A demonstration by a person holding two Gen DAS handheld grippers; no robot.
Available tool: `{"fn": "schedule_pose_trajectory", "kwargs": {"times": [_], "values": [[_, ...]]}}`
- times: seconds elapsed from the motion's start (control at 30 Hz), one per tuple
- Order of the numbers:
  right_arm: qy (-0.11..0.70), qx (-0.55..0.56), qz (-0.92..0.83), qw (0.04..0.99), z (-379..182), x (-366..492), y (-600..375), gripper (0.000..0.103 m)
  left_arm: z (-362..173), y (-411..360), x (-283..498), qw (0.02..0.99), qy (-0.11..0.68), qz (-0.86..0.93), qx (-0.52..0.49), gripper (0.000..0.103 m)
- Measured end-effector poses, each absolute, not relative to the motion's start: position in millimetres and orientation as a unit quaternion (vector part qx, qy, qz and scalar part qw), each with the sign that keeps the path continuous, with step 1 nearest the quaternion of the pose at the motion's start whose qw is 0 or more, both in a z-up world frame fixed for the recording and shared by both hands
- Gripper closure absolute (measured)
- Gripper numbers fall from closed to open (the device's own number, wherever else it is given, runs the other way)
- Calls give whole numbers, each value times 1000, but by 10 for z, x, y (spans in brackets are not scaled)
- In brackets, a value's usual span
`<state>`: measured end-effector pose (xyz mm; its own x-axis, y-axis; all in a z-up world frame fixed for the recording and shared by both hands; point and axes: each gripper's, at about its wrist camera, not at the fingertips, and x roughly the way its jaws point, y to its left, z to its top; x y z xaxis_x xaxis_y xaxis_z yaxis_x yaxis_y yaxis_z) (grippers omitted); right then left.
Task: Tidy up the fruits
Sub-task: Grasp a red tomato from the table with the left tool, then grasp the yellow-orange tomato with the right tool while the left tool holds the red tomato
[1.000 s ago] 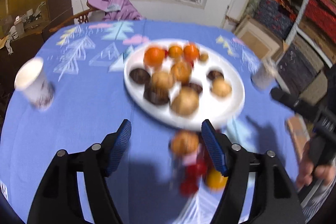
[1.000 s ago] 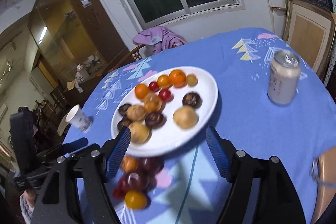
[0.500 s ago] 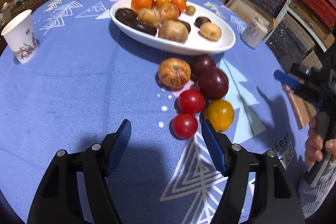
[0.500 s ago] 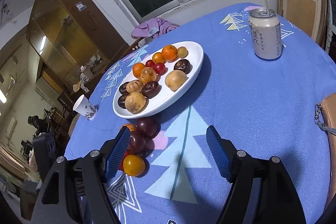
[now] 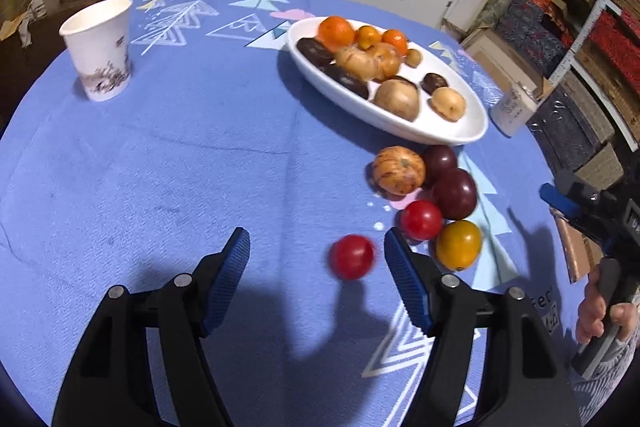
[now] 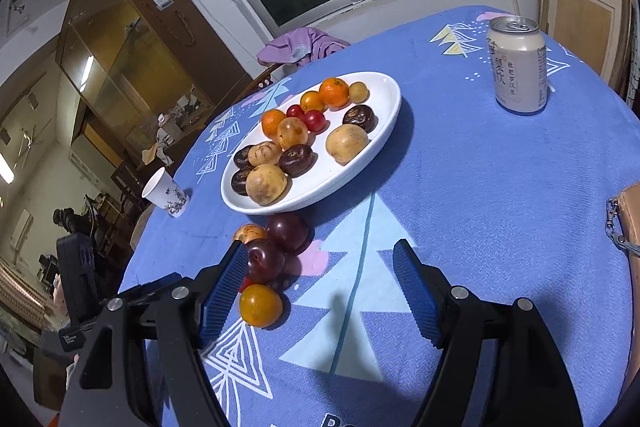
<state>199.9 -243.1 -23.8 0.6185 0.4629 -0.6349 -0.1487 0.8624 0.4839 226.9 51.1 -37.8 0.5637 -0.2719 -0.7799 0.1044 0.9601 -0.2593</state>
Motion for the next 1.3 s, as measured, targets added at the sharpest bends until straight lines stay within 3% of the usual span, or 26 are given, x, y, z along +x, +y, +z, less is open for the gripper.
{"fn": "schedule_pose_trajectory", "kwargs": {"times": [0.13, 0.2, 0.43, 0.5, 0.83, 1.03, 1.1, 1.17, 1.3], "values": [[405, 179, 183, 878, -243, 1986, -2338, 27, -416, 397, 2248, 879, 459, -112, -68, 39], [408, 174, 187, 876, -250, 1985, -2307, 27, -445, 395, 2258, 874, 468, -115, -69, 55], [417, 163, 196, 872, -290, 1969, -2219, 27, -464, 393, 2249, 873, 470, -110, -63, 56], [419, 159, 199, 871, -302, 1964, -2187, 27, -465, 379, 2238, 874, 472, -106, -54, 63], [447, 115, 243, 853, -416, 1902, -1722, 27, -455, 449, 2115, 874, 473, -102, -47, 77], [464, 99, 240, 847, -527, 1941, -1510, 28, -481, 494, 2047, 871, 475, -109, -56, 77], [470, 97, 239, 844, -572, 1969, -1473, 32, -508, 484, 2049, 867, 481, -116, -57, 77], [477, 97, 238, 841, -617, 1995, -1450, 45, -526, 451, 2045, 866, 483, -118, -52, 77], [480, 95, 240, 839, -651, 2002, -1443, 61, -530, 451, 2039, 868, 480, -116, -51, 77]]}}
